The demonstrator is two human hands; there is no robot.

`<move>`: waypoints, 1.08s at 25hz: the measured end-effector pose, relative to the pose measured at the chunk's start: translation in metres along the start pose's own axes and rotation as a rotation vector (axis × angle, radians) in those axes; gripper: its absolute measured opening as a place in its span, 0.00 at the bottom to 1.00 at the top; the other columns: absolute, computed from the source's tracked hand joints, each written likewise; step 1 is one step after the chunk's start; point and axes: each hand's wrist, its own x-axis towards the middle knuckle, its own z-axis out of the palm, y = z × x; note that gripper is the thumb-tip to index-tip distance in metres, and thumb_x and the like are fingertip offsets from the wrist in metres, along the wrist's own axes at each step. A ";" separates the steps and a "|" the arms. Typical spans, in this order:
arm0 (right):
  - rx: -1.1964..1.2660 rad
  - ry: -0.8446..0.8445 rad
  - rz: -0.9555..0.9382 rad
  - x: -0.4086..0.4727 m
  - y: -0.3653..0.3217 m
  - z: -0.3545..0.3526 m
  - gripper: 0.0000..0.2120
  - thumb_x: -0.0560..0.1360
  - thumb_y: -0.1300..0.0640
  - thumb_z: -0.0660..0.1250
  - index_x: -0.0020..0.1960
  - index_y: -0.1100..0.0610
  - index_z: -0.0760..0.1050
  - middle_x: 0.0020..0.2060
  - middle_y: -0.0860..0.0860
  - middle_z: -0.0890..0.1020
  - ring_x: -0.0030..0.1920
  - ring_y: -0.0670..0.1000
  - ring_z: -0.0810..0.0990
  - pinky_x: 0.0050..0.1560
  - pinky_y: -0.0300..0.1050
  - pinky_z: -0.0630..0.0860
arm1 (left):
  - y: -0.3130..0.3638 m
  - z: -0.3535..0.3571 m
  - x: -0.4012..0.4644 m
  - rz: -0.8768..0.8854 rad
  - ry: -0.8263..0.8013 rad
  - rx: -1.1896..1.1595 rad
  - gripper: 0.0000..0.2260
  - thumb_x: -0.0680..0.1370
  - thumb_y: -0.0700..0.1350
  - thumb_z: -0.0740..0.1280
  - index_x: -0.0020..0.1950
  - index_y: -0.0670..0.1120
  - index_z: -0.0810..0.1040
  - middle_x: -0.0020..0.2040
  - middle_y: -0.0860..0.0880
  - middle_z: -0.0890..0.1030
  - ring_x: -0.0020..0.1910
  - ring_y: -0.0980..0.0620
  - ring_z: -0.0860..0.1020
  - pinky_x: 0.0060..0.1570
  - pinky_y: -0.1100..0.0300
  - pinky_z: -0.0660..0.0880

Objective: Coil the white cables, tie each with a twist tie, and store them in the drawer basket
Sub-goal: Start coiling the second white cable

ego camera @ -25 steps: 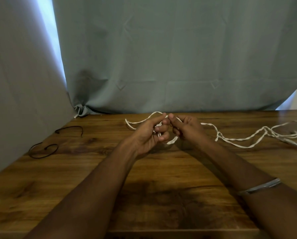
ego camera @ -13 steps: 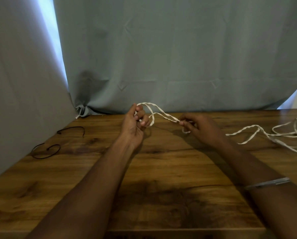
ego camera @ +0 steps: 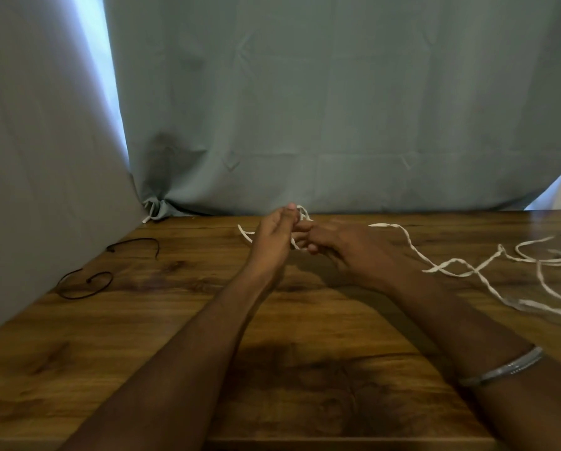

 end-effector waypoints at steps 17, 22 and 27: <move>0.932 0.135 0.618 -0.002 -0.013 0.006 0.18 0.77 0.41 0.70 0.42 0.56 0.84 0.34 0.55 0.84 0.35 0.50 0.81 0.39 0.43 0.76 | 0.006 0.003 -0.012 -0.343 -0.301 -0.046 0.22 0.87 0.52 0.55 0.41 0.42 0.77 0.24 0.50 0.70 0.17 0.58 0.61 0.23 0.64 0.55; 1.089 0.257 0.717 0.000 -0.015 0.014 0.12 0.75 0.50 0.75 0.47 0.59 0.79 0.28 0.54 0.81 0.23 0.47 0.72 0.24 0.38 0.69 | -0.001 -0.003 -0.011 -0.399 -0.437 -0.072 0.23 0.86 0.60 0.53 0.62 0.42 0.73 0.33 0.46 0.74 0.27 0.52 0.71 0.28 0.57 0.77; 1.420 0.378 0.796 0.011 -0.013 0.011 0.14 0.74 0.50 0.74 0.51 0.57 0.76 0.23 0.48 0.70 0.20 0.43 0.64 0.25 0.38 0.66 | 0.000 0.006 -0.004 -0.342 -0.217 -0.199 0.14 0.84 0.52 0.64 0.46 0.43 0.75 0.26 0.53 0.65 0.24 0.56 0.65 0.25 0.63 0.71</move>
